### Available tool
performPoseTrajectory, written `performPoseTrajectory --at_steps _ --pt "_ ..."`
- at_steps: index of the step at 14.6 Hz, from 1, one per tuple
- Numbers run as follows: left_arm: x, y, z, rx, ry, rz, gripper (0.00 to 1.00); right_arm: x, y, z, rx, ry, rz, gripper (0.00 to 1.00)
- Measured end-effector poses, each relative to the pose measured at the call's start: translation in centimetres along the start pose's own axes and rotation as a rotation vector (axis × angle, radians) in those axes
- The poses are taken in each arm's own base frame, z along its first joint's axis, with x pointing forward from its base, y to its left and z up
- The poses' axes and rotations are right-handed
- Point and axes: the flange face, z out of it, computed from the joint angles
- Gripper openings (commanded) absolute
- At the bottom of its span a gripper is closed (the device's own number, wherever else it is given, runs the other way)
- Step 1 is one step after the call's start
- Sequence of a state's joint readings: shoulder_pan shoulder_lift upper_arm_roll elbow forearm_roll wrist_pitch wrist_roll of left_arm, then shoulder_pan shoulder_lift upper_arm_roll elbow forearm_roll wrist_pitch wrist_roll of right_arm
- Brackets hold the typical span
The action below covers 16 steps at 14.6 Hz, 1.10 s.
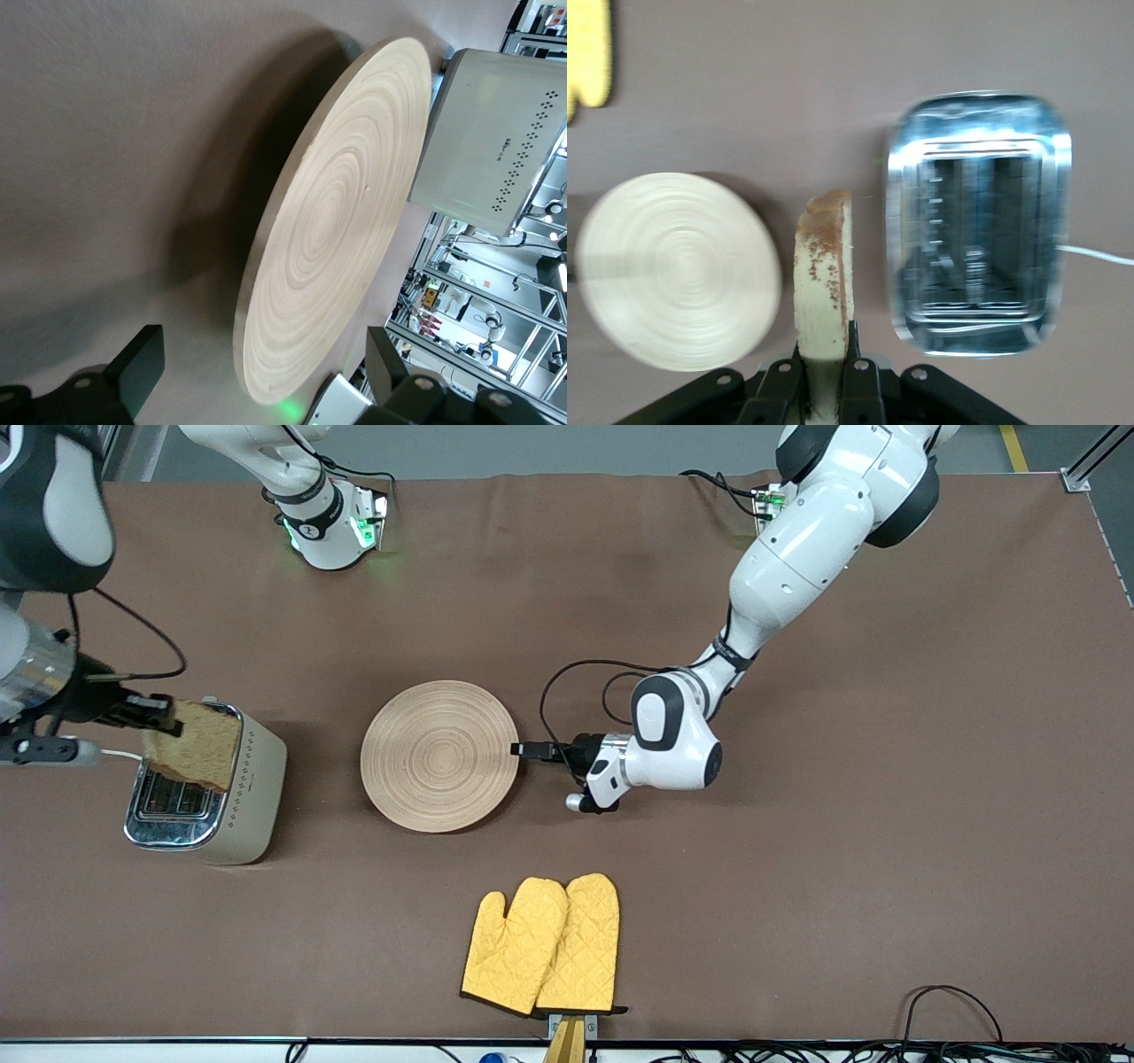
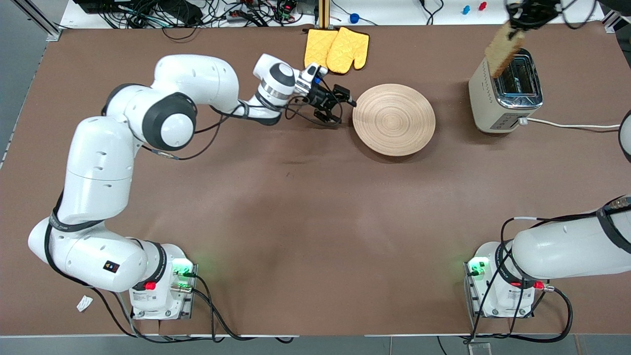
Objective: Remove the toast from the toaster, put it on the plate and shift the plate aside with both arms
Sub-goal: 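Carry the toast over the plate and lower it with the right gripper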
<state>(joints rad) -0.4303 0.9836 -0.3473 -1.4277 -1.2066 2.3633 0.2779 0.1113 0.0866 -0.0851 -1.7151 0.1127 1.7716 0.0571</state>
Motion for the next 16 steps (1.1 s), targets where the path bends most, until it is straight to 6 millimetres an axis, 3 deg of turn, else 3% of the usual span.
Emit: performPoseTrajectory --at_steps 2,4,5,7,10,16 --pt "-0.3 -0.4 1.5 -0.001 0.016 -0.001 0.88 -0.2 -6.0 2.7 0.033 0.025 0.017 0.00" --pt "-0.6 -0.1 2.3 0.004 0.033 0.002 0.53 -1.1 -10.8 7.8 0.078 0.032 0.041 0.00" --pt "-0.7 0.0 2.6 0.007 0.038 0.006 0.35 -1.9 -12.1 10.5 0.106 0.010 0.054 0.00" --pt "-0.9 0.1 2.9 0.003 0.050 -0.003 0.19 -3.7 -13.4 14.7 0.133 -0.033 0.070 0.00" --pt "-1.0 -0.1 3.2 -0.007 0.051 -0.020 0.03 -5.9 -14.4 17.5 0.131 -0.031 0.102 0.00" --pt "-1.1 0.5 3.3 -0.024 0.050 -0.003 0.01 -7.9 -19.0 18.1 0.178 0.034 0.142 0.00"
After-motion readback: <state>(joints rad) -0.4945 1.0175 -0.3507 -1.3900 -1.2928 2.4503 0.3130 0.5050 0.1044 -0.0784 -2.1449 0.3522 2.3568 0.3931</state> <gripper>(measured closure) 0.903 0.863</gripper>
